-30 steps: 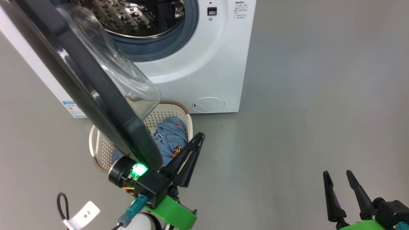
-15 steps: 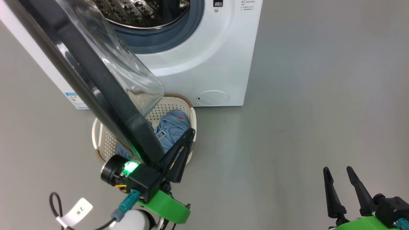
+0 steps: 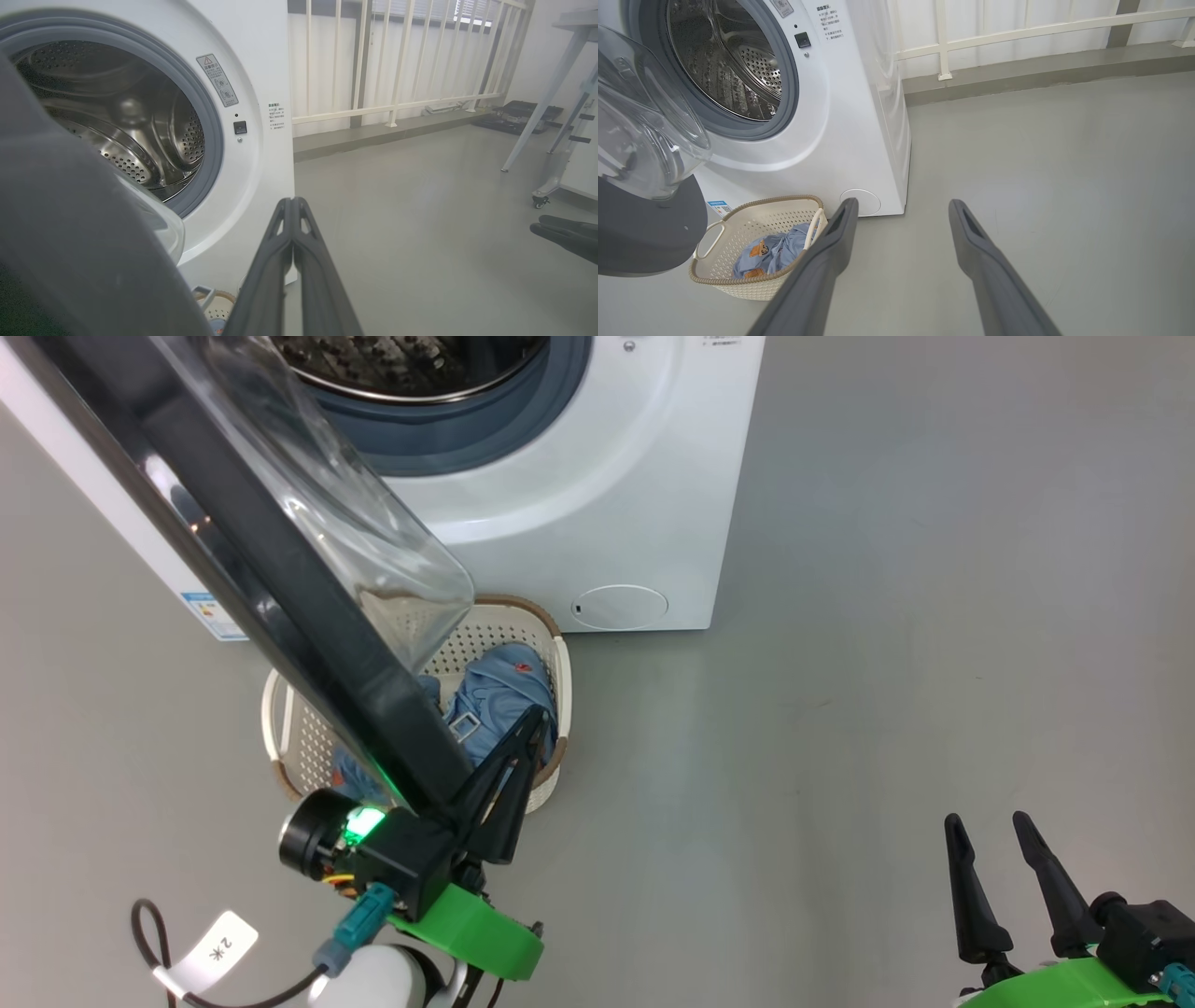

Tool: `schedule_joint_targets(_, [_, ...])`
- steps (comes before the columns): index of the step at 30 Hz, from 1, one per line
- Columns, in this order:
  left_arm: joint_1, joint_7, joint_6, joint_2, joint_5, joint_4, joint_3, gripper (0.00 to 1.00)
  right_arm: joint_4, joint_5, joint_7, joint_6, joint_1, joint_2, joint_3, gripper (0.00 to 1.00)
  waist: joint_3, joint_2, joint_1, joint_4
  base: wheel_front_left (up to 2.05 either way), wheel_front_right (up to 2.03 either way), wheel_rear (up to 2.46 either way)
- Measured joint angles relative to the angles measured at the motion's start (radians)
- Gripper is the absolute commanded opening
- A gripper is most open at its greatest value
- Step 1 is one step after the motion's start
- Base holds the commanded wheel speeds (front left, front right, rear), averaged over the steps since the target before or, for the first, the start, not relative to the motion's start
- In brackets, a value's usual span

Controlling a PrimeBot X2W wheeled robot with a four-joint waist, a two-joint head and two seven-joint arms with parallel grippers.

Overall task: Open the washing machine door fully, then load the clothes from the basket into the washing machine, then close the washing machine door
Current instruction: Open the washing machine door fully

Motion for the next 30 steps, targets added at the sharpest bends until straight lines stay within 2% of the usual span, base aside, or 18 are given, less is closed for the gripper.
schedule_joint_targets(7, [0.000, 0.000, 0.013, 0.000, -0.001, 0.014, -0.001, 0.00, 0.008, 0.000, 0.000, 0.000, 0.000, -0.001, 0.002, 1.00, -0.001, 0.0000, 0.0000, 0.018, 0.00, 0.00, 0.00])
schedule_joint_targets(17, [0.000, 0.000, 0.059, -0.009, -0.018, 0.060, 0.001, 0.00, 0.018, 0.000, 0.000, 0.000, 0.000, -0.003, 0.009, 1.00, -0.018, 0.0000, 0.0000, 0.043, 0.00, 0.00, 0.00])
schedule_joint_targets(30, [0.007, -0.001, 0.079, -0.019, -0.029, 0.072, 0.000, 0.00, 0.024, 0.009, 0.000, 0.000, 0.000, -0.003, 0.015, 1.00, -0.026, 0.0000, 0.0001, 0.064, 0.00, 0.00, 0.00])
